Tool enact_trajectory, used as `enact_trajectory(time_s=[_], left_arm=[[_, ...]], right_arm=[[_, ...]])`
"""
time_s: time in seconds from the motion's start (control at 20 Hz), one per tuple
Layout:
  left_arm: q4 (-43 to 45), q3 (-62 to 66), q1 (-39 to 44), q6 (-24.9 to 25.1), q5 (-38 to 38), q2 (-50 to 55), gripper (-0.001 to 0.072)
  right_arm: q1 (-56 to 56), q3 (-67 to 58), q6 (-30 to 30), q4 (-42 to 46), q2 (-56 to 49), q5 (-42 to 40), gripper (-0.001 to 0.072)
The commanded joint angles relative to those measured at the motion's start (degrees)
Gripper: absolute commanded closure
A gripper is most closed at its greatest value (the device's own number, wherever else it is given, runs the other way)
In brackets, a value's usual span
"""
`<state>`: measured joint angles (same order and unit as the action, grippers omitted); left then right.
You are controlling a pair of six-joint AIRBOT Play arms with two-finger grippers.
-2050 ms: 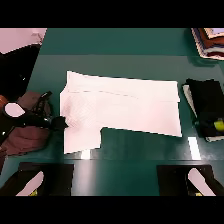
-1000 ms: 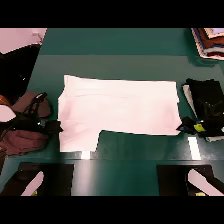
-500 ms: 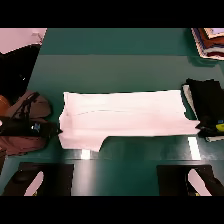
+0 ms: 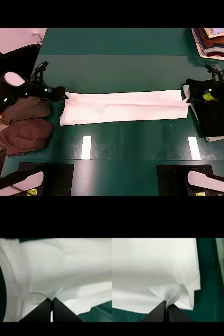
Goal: Fold the shirts.
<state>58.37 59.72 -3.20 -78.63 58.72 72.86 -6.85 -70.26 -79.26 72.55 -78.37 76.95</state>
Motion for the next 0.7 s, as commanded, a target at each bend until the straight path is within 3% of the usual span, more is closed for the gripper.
enact_trajectory(time_s=[0.0, 0.05, 0.1, 0.3, 0.35, 0.4, 0.45, 0.55, 0.6, 0.65], left_arm=[[-1.0, 5.8, -0.1, 1.5, -4.0, 8.3, 0.0609], [-1.6, 5.9, -0.1, 1.0, -4.5, 8.5, 0.0277], [-2.5, 5.9, -0.1, 0.7, -5.0, 8.4, 0.0077], [-3.1, 8.7, 0.0, 0.7, 2.3, 8.3, 0.009], [-3.4, 9.0, 0.0, 0.7, 4.0, 8.3, 0.0242], [-3.4, 9.1, 0.0, 0.9, 5.4, 8.2, 0.0508], [-3.8, 9.1, 0.0, 1.2, 6.1, 8.3, 0.0675], [-6.6, 9.1, 0.2, 1.1, 6.5, 8.3, 0.0671], [-7.5, 9.1, 0.8, 1.1, 6.5, 8.3, 0.0671], [-7.6, 9.1, 1.9, 1.1, 6.4, 8.3, 0.0671]], right_arm=[[0.6, -6.6, -0.2, -6.6, -9.3, -1.2, 0.0591], [0.5, -8.0, -0.1, -8.5, -11.1, -1.2, 0.0377], [0.1, -9.1, 0.1, -10.1, -12.3, -1.2, 0.0326], [-4.3, -10.0, 4.2, -14.4, -13.1, 2.8, 0.0326], [-6.2, -9.8, 5.2, -14.4, -13.1, 4.7, 0.0326], [-8.0, -8.9, 5.6, -14.5, -12.9, 5.8, 0.0326], [-10.0, -7.5, 5.9, -14.5, -12.9, 6.1, 0.0326], [-13.4, -3.8, 6.4, -14.6, -13.0, 5.1, 0.0291], [-14.7, -1.9, 7.5, -14.6, -13.0, 3.8, 0.0193], [-15.5, -0.5, 8.4, -14.7, -13.2, 2.6, 0.0182]])
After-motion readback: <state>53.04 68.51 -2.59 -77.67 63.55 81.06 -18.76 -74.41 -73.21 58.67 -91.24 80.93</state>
